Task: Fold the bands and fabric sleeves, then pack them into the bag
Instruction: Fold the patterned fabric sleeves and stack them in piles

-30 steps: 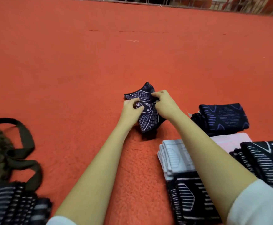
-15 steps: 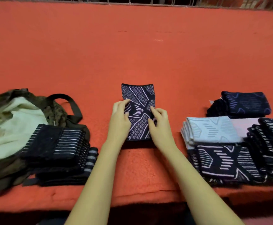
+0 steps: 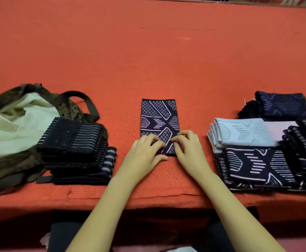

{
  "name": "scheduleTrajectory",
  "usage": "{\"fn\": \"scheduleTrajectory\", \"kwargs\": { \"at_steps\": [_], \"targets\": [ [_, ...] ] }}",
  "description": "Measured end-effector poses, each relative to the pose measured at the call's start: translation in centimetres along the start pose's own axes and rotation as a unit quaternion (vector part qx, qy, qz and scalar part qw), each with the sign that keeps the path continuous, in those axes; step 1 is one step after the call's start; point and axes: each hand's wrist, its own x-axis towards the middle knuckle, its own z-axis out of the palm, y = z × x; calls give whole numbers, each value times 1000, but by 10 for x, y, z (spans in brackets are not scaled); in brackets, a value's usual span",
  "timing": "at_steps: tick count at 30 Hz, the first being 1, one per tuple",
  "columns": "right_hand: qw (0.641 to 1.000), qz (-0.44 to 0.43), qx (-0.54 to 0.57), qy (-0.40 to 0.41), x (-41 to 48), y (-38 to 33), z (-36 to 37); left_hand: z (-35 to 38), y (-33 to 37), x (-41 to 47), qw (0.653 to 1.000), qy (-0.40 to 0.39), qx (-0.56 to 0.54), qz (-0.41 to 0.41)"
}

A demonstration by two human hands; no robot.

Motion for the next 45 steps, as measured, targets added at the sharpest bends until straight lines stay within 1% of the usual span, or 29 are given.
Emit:
{"fn": "scheduleTrajectory", "kwargs": {
  "at_steps": [2,5,8,13,18,23,26,29,30,33,36,38,41,43,45],
  "targets": [
    [1000,-6,20,3,-5,2,1,3,-4,-9,1000,-1,-27,6],
    [999,-15,45,9,-9,0,-1,6,-5,-12,997,17,-69,-17],
    [998,-29,46,-14,-12,-2,-2,7,-4,-11,995,31,-86,-28],
    [996,-71,-9,-55,-12,-1,1,7,-6,-12,996,35,-80,-24],
    [994,-87,11,-65,-10,5,3,7,-5,-12,995,40,-82,-30],
    [994,-99,-8,-41,-10,3,7,4,2,-11,998,51,-27,-25],
    [994,-105,-18,-21,-10,0,5,0,3,-15,997,46,-53,-17],
    [995,-87,28,26,-14,-4,-2,-3,4,-18,995,52,-85,-9],
    [995,-81,42,29,-15,-5,-4,-3,3,-19,993,62,-96,-17],
    [993,-43,114,2,-17,-7,-8,-7,2,-17,976,107,-165,-88],
    [983,1,186,-4,-16,-7,-11,-14,1,-10,967,94,-180,-152],
    [982,24,186,-3,-11,-6,-11,-19,0,4,970,78,-145,-179],
    [987,72,143,3,5,-12,-8,-19,3,29,966,71,-97,-228],
    [989,112,98,16,14,-20,-4,-13,5,35,953,86,-122,-264],
    [987,135,76,31,19,-23,0,-6,7,31,938,115,-183,-270]
  ]
}}
